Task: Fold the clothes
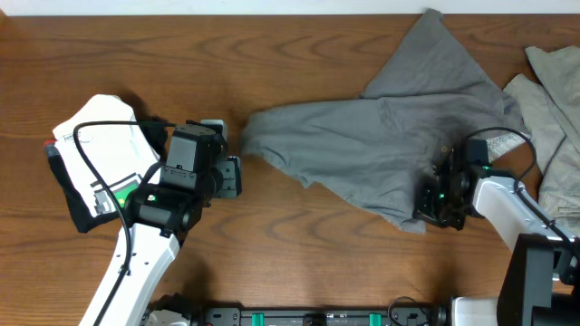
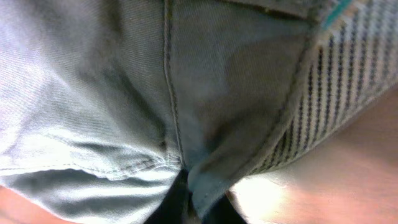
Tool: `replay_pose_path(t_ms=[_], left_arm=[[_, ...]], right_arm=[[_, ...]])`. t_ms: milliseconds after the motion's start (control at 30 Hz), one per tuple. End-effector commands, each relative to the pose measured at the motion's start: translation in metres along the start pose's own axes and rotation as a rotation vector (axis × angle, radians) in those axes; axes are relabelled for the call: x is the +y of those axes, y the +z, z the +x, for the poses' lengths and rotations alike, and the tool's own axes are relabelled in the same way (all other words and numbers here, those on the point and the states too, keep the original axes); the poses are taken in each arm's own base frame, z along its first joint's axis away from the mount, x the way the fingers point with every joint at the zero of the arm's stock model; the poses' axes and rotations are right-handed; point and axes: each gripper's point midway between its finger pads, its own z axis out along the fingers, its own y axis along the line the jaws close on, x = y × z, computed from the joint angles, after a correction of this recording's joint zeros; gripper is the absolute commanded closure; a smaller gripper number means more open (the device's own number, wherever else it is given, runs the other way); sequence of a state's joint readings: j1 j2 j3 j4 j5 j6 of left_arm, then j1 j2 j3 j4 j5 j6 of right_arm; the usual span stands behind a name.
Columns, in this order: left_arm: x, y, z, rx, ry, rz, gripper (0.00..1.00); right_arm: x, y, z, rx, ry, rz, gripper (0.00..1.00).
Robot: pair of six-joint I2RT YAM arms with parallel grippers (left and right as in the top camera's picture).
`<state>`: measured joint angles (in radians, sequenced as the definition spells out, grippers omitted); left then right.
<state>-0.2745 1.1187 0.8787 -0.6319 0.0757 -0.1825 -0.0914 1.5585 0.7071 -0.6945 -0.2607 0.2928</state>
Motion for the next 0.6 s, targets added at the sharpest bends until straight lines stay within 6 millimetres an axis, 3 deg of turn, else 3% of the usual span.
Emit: replay_pose_path(t_ms=[0, 100, 200, 400, 567], left_arm=[[0.001, -0.001, -0.003, -0.002, 0.001, 0.000, 0.42], [0.001, -0.001, -0.003, -0.002, 0.001, 0.000, 0.42], [0.001, -0.001, -0.003, -0.002, 0.001, 0.000, 0.42], [0.001, -0.001, -0.003, -0.002, 0.001, 0.000, 0.42], [0.001, -0.001, -0.003, -0.003, 0.001, 0.000, 0.42]], right_arm=[[-0.003, 0.015, 0.013, 0.052, 0.013, -0.005, 0.99], [0.003, 0.004, -0.002, 0.003, 0.006, -0.016, 0.99], [0.003, -0.024, -0.028, -0.086, 0.017, -0.004, 0.99], [0.004, -0.124, -0.079, -0.331, 0.024, -0.018, 0.99], [0.008, -0.194, -0.090, -0.470, 0.027, -0.033, 0.99]])
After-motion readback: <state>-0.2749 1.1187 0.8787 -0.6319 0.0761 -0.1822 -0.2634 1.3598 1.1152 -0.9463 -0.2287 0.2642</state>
